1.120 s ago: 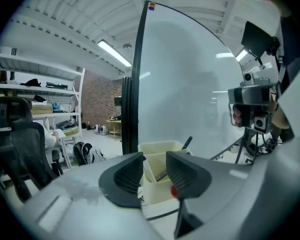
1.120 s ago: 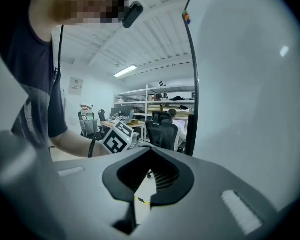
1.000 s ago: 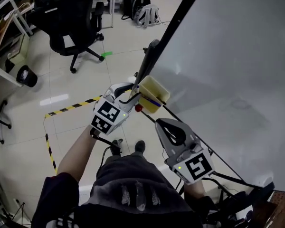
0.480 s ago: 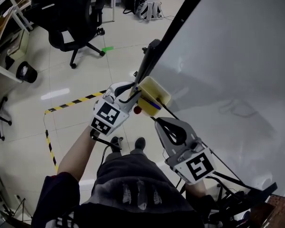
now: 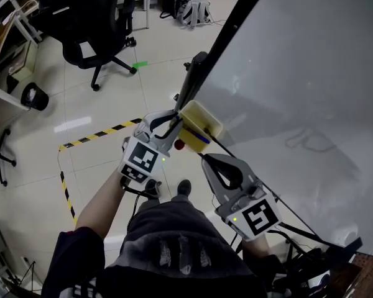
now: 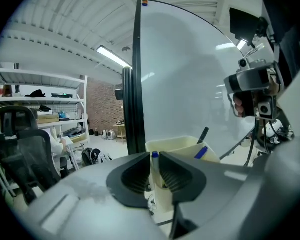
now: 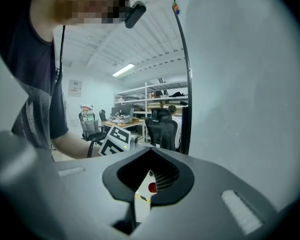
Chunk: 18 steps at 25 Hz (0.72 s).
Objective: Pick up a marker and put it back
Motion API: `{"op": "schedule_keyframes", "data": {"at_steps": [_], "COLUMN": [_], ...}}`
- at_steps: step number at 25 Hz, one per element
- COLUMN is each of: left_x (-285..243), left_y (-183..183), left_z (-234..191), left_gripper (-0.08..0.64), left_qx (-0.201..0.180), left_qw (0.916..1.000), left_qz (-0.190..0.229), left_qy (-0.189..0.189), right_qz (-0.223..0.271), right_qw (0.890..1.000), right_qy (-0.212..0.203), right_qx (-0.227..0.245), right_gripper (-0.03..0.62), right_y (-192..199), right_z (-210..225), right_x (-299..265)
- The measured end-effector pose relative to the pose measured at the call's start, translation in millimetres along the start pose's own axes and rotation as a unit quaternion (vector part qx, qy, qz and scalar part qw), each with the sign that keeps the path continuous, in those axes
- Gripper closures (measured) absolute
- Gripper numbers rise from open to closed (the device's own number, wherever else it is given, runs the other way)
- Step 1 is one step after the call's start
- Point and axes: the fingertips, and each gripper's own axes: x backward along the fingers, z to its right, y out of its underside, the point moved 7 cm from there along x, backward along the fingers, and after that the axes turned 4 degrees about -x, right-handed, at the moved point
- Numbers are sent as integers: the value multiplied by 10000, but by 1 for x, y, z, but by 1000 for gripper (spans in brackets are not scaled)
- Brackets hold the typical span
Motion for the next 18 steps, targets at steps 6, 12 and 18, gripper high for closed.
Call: {"op": "schedule_keyframes", "data": {"at_steps": [6, 12, 18], "left_x": [5, 9, 23], "left_y": [-5, -8, -27], "left_z": [3, -1, -8], "left_gripper": [518, 522, 523], "left_qx": [11, 263, 411], "left_qw": [9998, 9992, 9974], "left_qz": [213, 296, 512], "left_qy": [16, 95, 280], "right_qz": [50, 53, 118], "right_qw": [10000, 10000, 9999], "right_qy": [0, -1, 1], "right_qx": [-37, -45, 89], "right_gripper": [591, 591, 591], "right_y": [1, 1, -7], "right_z": [3, 3, -5], "right_x": [0, -1, -4]}}
